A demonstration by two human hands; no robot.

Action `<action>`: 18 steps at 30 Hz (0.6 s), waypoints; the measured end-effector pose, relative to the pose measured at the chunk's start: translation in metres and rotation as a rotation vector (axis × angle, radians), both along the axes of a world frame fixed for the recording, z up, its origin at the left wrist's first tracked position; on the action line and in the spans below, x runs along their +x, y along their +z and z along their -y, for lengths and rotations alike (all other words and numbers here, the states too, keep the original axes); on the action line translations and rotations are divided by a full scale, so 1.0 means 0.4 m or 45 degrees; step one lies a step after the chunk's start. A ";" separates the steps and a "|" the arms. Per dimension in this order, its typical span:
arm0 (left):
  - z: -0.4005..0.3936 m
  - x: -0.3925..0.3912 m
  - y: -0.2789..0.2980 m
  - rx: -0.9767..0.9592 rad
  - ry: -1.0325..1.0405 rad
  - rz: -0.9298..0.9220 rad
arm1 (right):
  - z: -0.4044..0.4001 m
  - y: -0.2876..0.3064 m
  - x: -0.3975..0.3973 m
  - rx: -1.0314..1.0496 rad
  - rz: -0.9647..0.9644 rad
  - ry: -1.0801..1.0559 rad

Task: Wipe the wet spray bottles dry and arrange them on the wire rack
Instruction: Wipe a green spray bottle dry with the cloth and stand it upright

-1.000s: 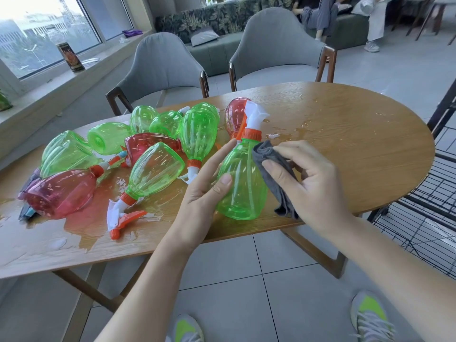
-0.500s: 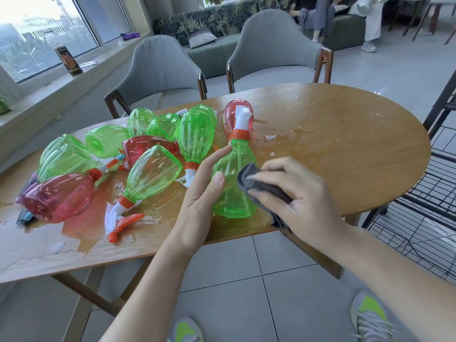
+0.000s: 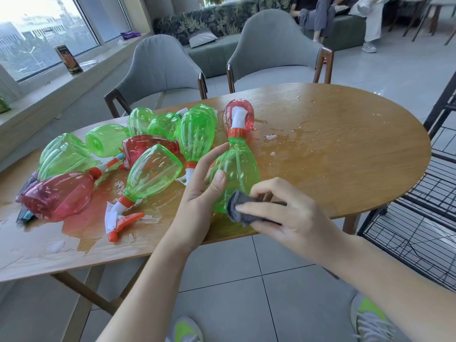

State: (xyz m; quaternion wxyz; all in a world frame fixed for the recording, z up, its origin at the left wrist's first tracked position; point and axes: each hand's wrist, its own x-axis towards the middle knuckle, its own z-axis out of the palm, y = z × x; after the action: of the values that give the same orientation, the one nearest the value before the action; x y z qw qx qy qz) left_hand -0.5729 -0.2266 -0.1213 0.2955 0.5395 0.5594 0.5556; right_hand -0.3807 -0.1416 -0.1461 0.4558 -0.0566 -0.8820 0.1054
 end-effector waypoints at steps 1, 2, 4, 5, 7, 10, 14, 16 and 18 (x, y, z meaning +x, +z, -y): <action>-0.001 0.002 0.000 -0.005 0.003 0.002 | 0.000 -0.003 0.001 0.054 0.026 0.002; -0.001 0.002 0.000 -0.012 0.004 -0.003 | -0.001 -0.004 0.002 0.106 0.046 -0.001; 0.002 0.001 0.001 -0.016 -0.013 0.017 | -0.005 0.001 0.001 0.183 0.071 -0.011; 0.004 -0.001 0.001 -0.012 -0.035 0.053 | -0.007 0.006 0.000 0.195 0.067 -0.018; 0.008 -0.004 -0.002 -0.001 -0.083 0.112 | -0.011 0.024 -0.007 0.150 0.007 -0.052; 0.014 -0.001 -0.009 0.004 -0.159 0.100 | -0.024 0.064 -0.023 -0.021 -0.161 -0.167; 0.020 0.015 -0.010 0.052 -0.099 -0.041 | -0.043 0.108 -0.035 -0.253 -0.247 -0.269; 0.023 0.023 -0.006 0.075 -0.062 -0.122 | -0.047 0.115 -0.033 -0.324 -0.217 -0.249; 0.025 0.030 -0.004 0.089 -0.061 -0.153 | -0.048 0.117 -0.028 -0.387 -0.199 -0.246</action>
State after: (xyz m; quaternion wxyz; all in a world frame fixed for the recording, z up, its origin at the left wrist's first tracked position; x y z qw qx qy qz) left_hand -0.5611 -0.2368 -0.1231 0.2557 0.5952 0.5431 0.5342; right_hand -0.3920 -0.1226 -0.0994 0.5170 -0.2008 -0.8084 0.1971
